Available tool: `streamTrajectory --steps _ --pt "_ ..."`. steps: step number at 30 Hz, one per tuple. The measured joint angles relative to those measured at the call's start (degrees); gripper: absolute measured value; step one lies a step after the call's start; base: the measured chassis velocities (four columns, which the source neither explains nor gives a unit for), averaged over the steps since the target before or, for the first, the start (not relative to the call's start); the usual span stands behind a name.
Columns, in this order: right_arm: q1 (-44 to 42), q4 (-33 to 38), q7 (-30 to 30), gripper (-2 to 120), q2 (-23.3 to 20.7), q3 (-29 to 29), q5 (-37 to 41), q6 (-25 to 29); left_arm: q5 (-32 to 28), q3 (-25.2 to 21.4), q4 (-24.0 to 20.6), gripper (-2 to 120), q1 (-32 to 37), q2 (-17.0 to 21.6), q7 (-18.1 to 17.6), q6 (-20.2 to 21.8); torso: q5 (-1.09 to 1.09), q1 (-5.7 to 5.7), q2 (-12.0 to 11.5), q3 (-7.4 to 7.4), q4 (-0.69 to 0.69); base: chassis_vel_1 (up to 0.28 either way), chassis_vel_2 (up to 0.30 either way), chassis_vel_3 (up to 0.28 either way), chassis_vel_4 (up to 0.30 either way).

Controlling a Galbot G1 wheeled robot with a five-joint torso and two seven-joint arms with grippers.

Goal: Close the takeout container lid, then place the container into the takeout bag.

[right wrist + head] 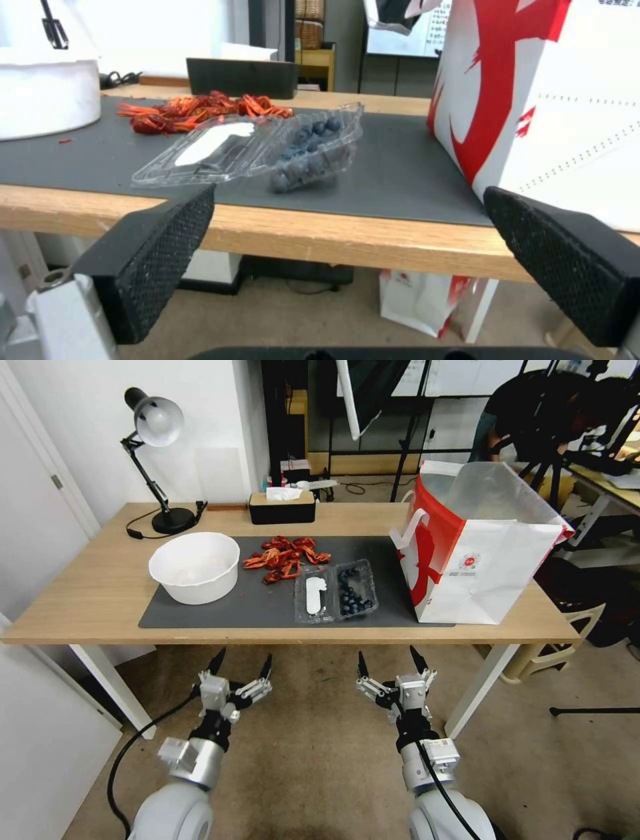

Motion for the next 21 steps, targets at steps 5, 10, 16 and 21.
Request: streamTrajectory --steps 5,10,16,21 --pt "-0.89 0.6 -0.01 100 -0.02 0.04 -0.02 0.27 2.64 -0.8 -0.49 100 0.95 -0.3 -0.91 -0.3 0.0 0.01 0.0 0.0 0.0 0.0 0.0 0.0 0.0" --pt "-1.38 0.81 -0.08 100 -0.02 0.05 -0.04 0.26 3.5 -0.77 -0.51 100 0.98 -0.49 -1.41 -0.39 0.0 0.01 0.0 0.0 0.0 0.0 0.0 0.0 0.0" --pt "-1.95 1.09 -0.08 100 0.18 0.06 -0.23 0.25 3.46 1.91 0.0 100 -0.52 -1.06 -2.98 -0.19 0.0 0.01 0.0 0.0 0.0 0.0 0.0 0.0 0.0" --pt "-2.67 1.67 -0.08 100 -0.17 0.3 -0.25 0.23 3.56 3.7 0.29 100 -2.99 -1.75 -3.52 2.0 0.01 0.01 0.0 0.0 -0.01 0.0 0.0 0.0 0.0"
